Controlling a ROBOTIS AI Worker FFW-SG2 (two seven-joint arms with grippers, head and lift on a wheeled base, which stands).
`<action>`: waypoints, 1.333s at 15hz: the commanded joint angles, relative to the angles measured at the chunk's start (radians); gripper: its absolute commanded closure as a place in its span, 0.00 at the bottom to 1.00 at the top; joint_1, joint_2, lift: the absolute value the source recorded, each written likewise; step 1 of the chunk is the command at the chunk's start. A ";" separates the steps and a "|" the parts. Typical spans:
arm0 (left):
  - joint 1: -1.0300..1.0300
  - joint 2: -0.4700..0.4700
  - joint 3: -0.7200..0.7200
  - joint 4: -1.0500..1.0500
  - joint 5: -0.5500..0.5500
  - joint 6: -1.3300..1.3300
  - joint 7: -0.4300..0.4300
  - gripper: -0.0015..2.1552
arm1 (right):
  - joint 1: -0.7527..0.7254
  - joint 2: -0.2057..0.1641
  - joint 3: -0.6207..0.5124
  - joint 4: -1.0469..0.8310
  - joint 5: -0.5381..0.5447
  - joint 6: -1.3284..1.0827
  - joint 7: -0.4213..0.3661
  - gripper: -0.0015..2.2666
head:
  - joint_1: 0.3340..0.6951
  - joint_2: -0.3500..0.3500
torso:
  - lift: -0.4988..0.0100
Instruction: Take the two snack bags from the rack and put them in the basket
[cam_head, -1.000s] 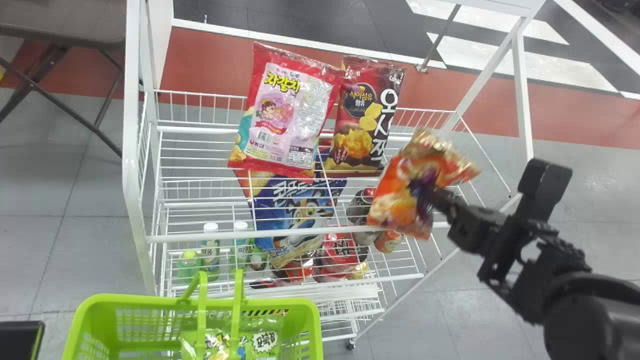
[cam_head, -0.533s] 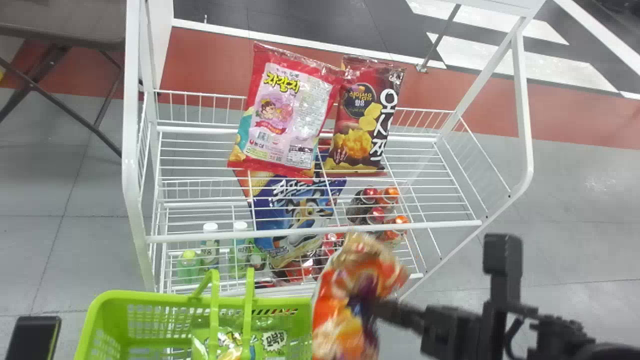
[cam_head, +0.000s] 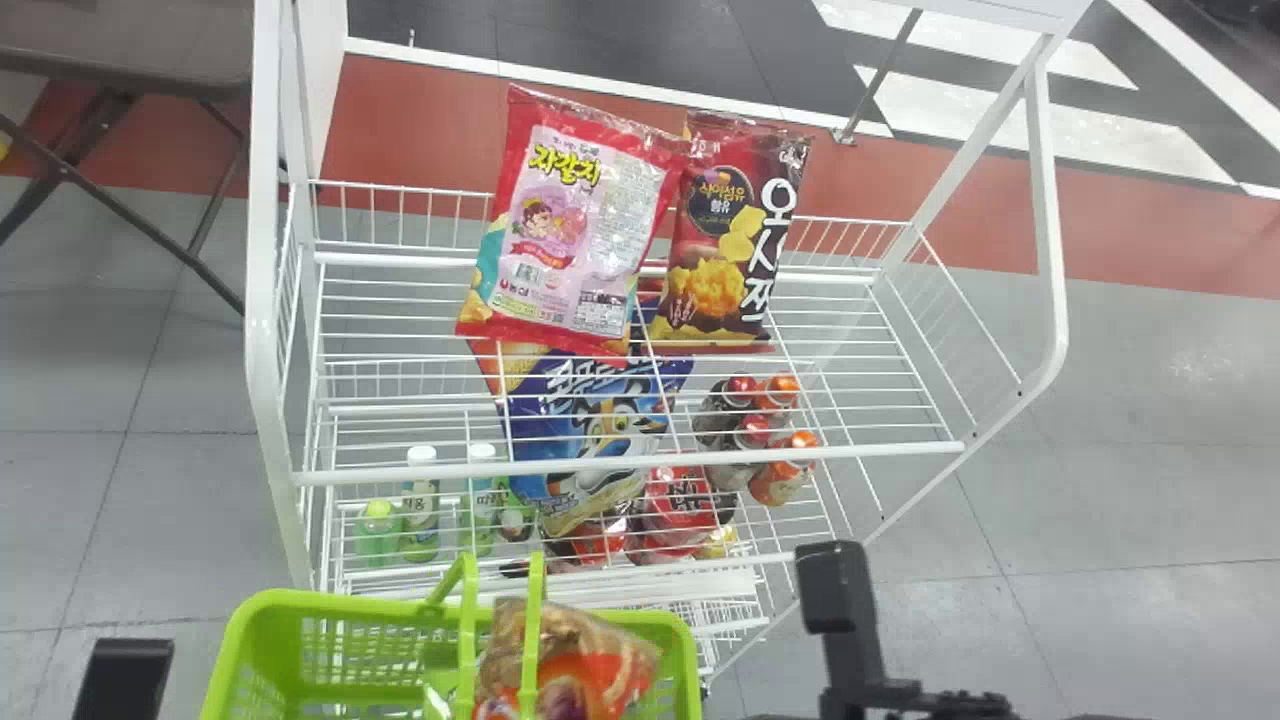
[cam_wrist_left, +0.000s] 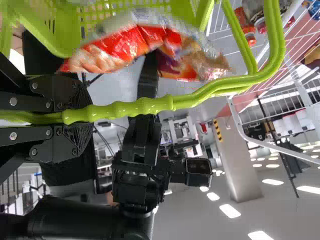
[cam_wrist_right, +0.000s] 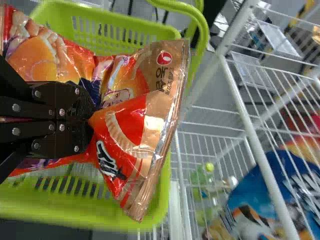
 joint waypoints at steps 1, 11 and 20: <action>0.000 0.001 0.000 0.000 -0.001 0.001 -0.002 0.63 | -0.013 0.001 0.063 0.021 0.029 0.020 -0.034 0.99 | 1.00 0.00 | 0.96; 0.008 0.002 0.000 -0.014 -0.001 0.001 -0.011 0.63 | -0.136 -0.016 0.111 0.207 0.200 0.020 -0.075 0.00 | 1.00 0.00 | 0.96; 0.015 0.005 -0.014 -0.023 -0.001 0.001 -0.001 0.63 | -0.113 -0.015 -0.159 0.059 -0.019 0.020 0.029 0.02 | 1.00 0.00 | 0.96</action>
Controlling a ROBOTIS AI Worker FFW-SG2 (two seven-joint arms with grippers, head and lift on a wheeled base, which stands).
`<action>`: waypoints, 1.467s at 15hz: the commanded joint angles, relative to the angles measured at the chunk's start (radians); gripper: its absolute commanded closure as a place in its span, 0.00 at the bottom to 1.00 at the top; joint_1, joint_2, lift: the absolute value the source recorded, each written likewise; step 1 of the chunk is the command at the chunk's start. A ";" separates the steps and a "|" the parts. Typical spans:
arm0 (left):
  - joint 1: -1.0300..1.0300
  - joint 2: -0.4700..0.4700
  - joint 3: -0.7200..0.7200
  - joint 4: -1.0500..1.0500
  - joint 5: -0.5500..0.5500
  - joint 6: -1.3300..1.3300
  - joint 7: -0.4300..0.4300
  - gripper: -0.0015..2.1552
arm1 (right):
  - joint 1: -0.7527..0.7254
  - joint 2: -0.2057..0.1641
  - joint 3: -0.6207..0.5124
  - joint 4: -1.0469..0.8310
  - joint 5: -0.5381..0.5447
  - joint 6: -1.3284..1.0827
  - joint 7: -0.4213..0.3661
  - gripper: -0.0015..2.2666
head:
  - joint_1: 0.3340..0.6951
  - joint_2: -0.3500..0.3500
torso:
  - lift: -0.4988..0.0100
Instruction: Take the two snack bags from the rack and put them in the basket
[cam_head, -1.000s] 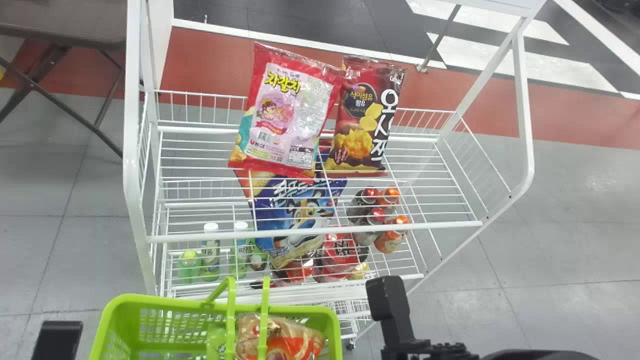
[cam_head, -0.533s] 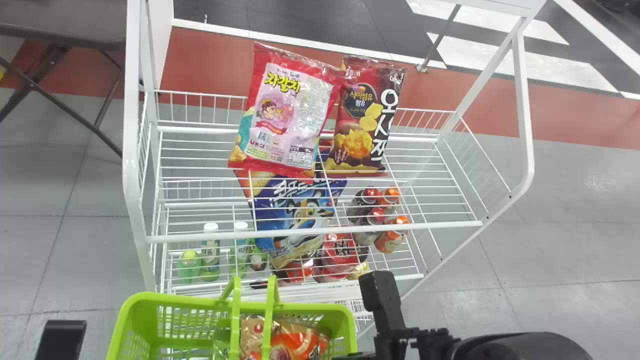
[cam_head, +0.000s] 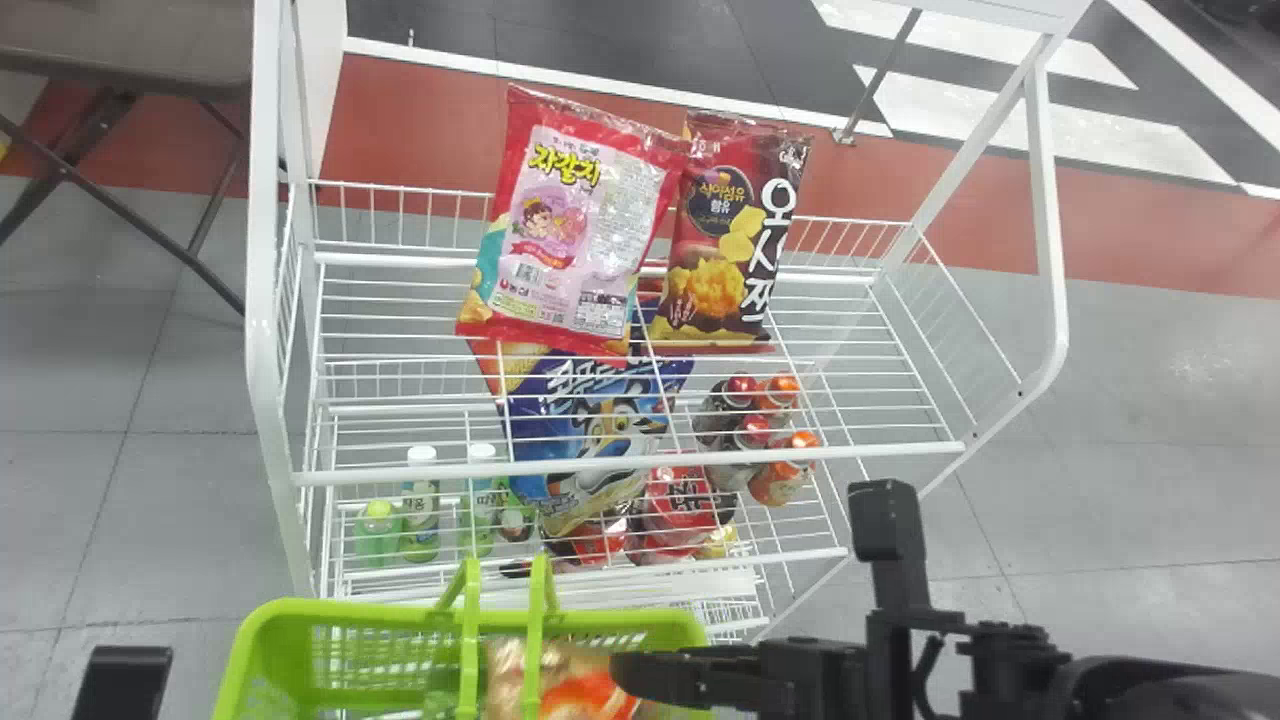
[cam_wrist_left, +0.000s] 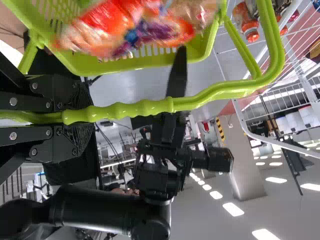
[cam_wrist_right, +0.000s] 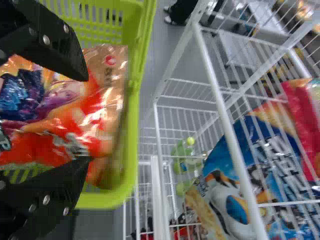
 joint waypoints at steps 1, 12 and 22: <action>0.003 0.002 -0.009 -0.008 -0.001 0.001 0.002 0.63 | -0.001 0.002 -0.039 -0.012 -0.010 0.020 0.037 0.02 | 1.00 0.00 | 0.96; 0.008 -0.003 -0.009 0.000 -0.003 0.001 -0.001 0.63 | 0.174 0.091 0.002 0.014 0.272 -0.969 0.253 0.03 | 1.00 0.00 | 0.96; 0.023 -0.005 -0.006 0.002 -0.010 0.001 -0.009 0.63 | 0.284 0.115 0.295 0.037 0.600 -1.420 0.046 0.03 | 1.00 0.00 | 0.96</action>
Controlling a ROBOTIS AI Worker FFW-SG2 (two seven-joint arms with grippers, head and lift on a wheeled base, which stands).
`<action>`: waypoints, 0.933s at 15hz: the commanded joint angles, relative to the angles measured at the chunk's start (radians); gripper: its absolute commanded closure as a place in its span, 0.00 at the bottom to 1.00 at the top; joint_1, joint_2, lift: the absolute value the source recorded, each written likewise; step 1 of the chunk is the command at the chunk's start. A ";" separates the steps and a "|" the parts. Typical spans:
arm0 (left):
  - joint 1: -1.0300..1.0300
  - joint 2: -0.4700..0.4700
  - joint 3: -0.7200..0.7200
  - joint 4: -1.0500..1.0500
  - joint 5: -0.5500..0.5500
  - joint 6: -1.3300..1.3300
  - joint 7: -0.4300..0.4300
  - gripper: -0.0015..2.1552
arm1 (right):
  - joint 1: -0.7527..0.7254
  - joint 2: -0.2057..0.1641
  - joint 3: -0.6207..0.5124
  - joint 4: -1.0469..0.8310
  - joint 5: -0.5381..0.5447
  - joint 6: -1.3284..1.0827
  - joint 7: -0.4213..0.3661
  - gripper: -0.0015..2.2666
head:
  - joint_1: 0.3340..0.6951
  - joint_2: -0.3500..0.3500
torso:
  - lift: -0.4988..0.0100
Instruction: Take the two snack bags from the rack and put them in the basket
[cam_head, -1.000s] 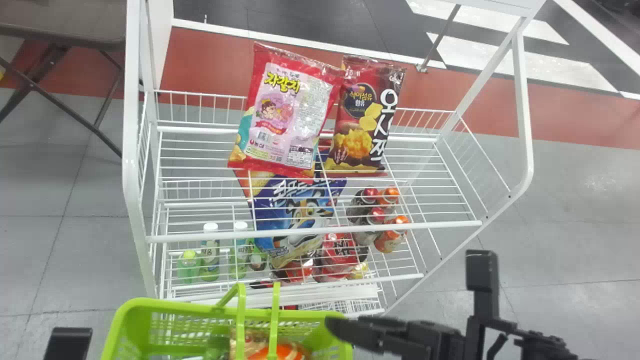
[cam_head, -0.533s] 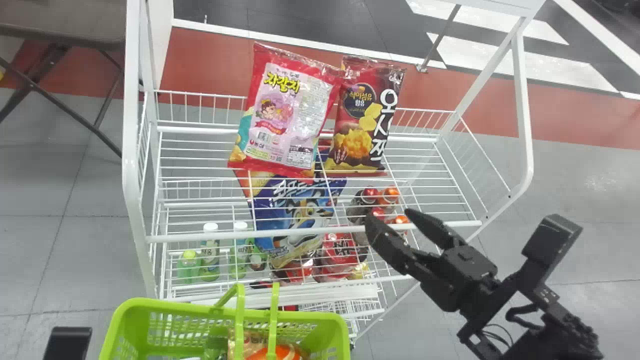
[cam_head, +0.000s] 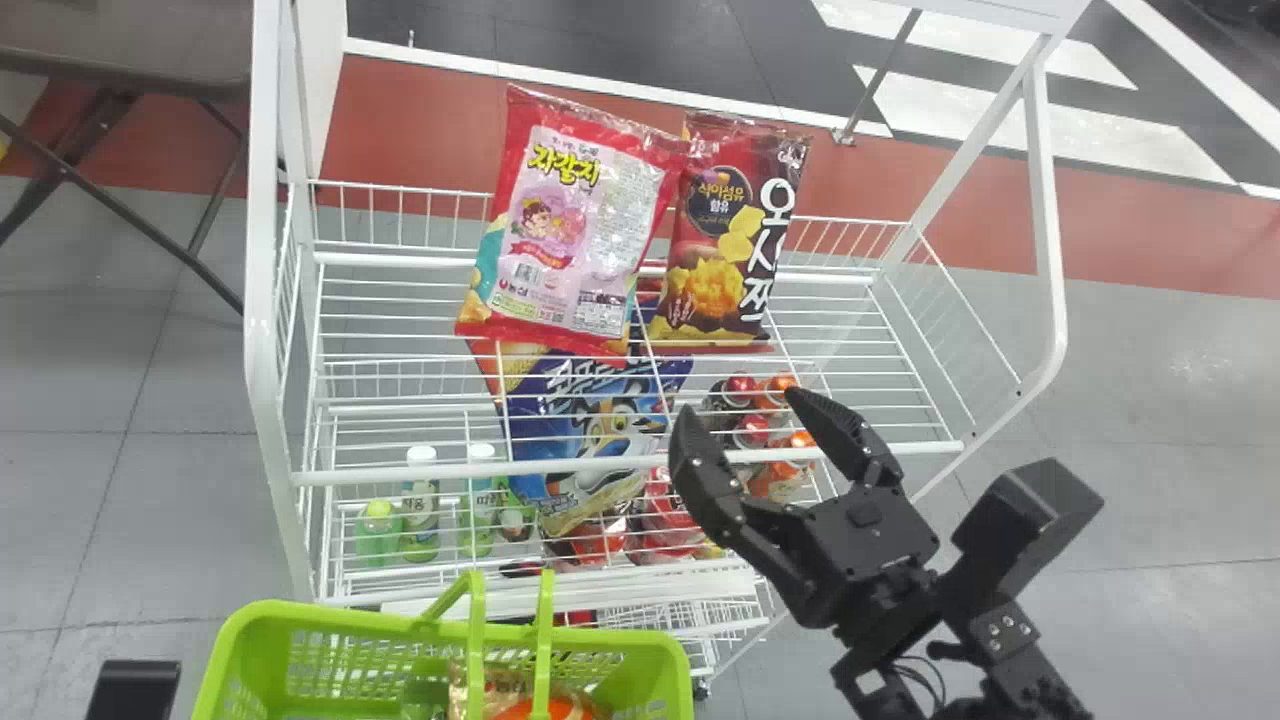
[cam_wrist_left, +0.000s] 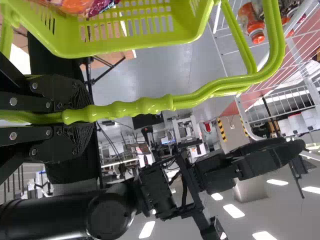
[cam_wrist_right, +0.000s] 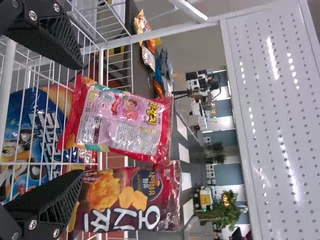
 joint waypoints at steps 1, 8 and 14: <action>0.010 0.001 0.000 0.001 -0.001 0.001 -0.004 0.63 | 0.024 0.006 0.032 0.009 0.033 -0.093 -0.019 0.03 | 1.00 0.00 | 0.96; 0.023 0.000 -0.009 0.001 -0.009 0.001 -0.004 0.63 | 0.050 0.013 0.110 0.020 0.077 -0.160 -0.099 0.03 | 1.00 0.00 | 0.96; 0.032 0.000 -0.009 -0.005 -0.009 0.001 -0.004 0.63 | 0.050 0.017 0.124 0.012 0.076 -0.139 -0.110 0.03 | 1.00 0.00 | 0.96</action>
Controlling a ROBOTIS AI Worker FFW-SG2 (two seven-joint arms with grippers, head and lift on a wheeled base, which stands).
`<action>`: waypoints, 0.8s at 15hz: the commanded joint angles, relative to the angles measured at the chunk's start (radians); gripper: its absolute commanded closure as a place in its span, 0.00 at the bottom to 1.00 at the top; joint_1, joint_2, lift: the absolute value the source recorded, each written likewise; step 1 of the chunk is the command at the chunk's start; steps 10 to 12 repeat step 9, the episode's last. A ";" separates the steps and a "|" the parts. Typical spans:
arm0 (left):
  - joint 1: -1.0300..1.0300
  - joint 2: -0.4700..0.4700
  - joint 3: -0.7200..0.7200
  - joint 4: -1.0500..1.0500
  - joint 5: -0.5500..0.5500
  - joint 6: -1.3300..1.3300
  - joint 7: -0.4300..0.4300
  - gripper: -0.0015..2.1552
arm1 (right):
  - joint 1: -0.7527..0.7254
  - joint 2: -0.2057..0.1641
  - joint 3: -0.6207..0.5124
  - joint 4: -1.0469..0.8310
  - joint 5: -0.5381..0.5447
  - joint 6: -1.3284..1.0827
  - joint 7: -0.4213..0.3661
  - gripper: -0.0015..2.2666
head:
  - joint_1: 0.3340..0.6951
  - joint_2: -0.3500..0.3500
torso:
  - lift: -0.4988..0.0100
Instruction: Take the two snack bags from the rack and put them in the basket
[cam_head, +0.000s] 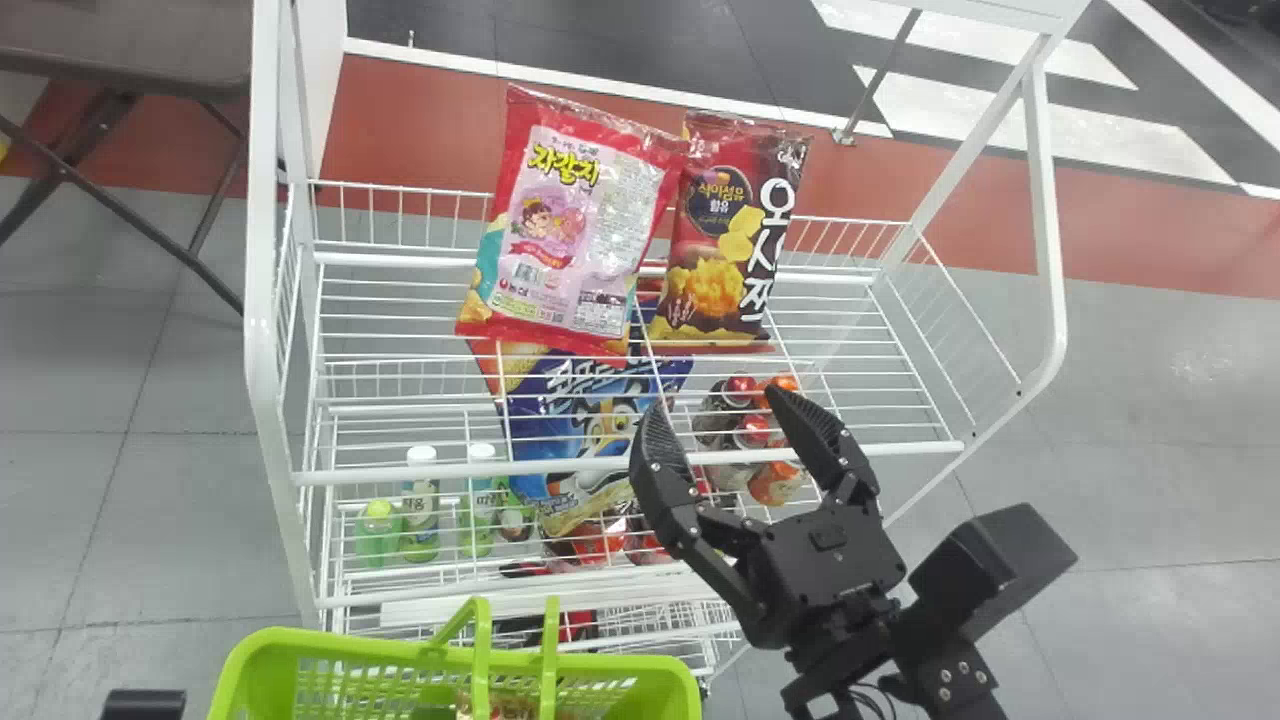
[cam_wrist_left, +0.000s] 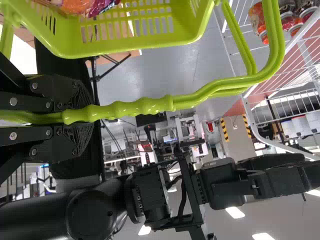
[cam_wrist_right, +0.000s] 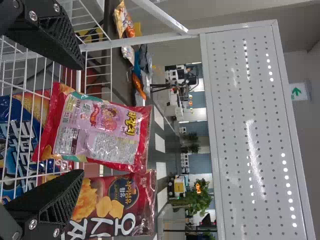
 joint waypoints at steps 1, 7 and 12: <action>0.000 0.000 0.000 -0.001 0.000 0.001 0.000 0.63 | -0.001 0.001 -0.001 -0.006 -0.003 0.004 0.000 0.03 | 1.00 0.00 | 0.96; 0.000 0.000 0.005 -0.001 0.000 0.001 0.000 0.63 | -0.005 0.001 -0.001 -0.009 -0.008 0.016 0.000 0.03 | 1.00 0.00 | 0.96; -0.001 0.000 0.005 -0.001 -0.001 0.001 0.003 0.63 | -0.007 0.001 0.002 -0.011 -0.009 0.016 0.000 0.03 | 1.00 0.00 | 0.96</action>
